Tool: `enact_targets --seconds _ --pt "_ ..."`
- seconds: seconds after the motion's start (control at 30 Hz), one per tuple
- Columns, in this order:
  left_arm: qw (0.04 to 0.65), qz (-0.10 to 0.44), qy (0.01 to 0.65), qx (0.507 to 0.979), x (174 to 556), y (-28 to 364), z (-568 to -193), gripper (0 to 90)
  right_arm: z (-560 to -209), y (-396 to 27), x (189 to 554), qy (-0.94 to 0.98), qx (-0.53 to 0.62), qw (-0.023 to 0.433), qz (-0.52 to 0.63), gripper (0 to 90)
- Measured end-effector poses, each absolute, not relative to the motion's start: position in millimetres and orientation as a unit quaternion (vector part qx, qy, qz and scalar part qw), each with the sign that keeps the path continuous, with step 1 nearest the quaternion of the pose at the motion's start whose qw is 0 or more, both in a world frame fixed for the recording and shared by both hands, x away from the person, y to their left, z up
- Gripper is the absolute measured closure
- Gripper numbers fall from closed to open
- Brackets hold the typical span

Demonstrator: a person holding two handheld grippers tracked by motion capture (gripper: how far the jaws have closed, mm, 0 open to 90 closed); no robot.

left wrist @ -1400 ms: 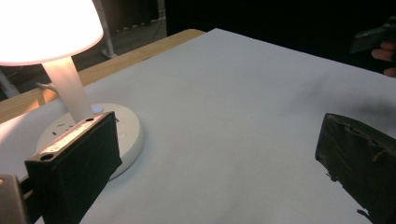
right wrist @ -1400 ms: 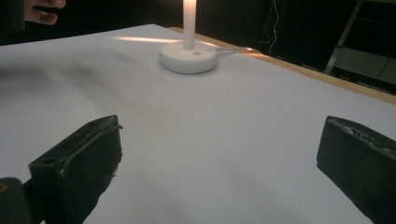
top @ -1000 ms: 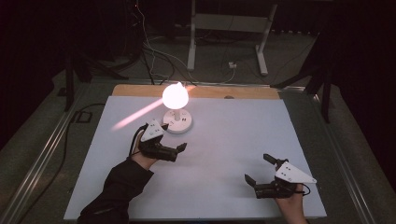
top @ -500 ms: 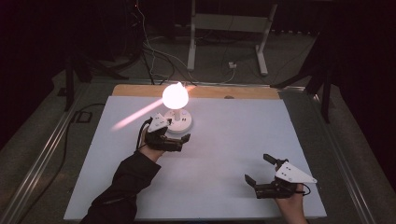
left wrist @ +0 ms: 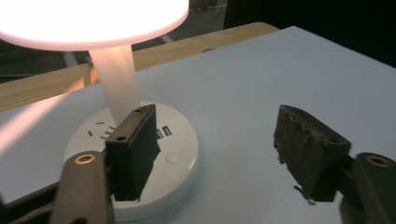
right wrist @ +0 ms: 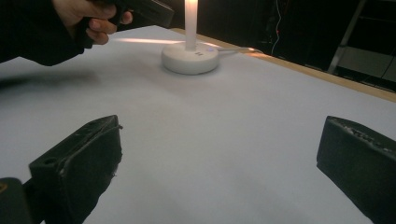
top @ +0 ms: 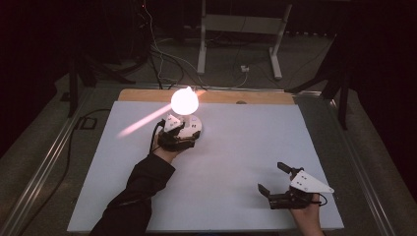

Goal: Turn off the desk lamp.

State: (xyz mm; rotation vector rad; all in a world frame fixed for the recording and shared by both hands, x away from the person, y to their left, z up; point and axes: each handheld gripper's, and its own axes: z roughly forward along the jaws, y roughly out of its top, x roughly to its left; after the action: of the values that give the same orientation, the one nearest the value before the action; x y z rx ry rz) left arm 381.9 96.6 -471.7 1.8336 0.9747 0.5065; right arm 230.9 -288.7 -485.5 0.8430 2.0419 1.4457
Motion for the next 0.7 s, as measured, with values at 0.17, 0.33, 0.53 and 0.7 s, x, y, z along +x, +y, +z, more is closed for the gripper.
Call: enact_targets --seconds 0.17,0.33,0.53,0.7 --pt "0.468 0.219 0.414 0.75 388 97 -478 45.9 -486 -289 231 0.749 0.309 0.248 0.531 0.0" --pt "0.456 0.23 0.432 0.743 395 99 -484 56.8 -486 -288 231 0.75 0.308 0.246 0.53 0.0" --pt "0.459 0.217 0.442 0.739 402 101 -490 64.3 -486 -288 231 0.75 0.308 0.246 0.53 0.0" --pt "0.45 0.219 0.443 0.744 406 99 -494 74.8 -486 -288 231 0.751 0.308 0.245 0.53 0.0"
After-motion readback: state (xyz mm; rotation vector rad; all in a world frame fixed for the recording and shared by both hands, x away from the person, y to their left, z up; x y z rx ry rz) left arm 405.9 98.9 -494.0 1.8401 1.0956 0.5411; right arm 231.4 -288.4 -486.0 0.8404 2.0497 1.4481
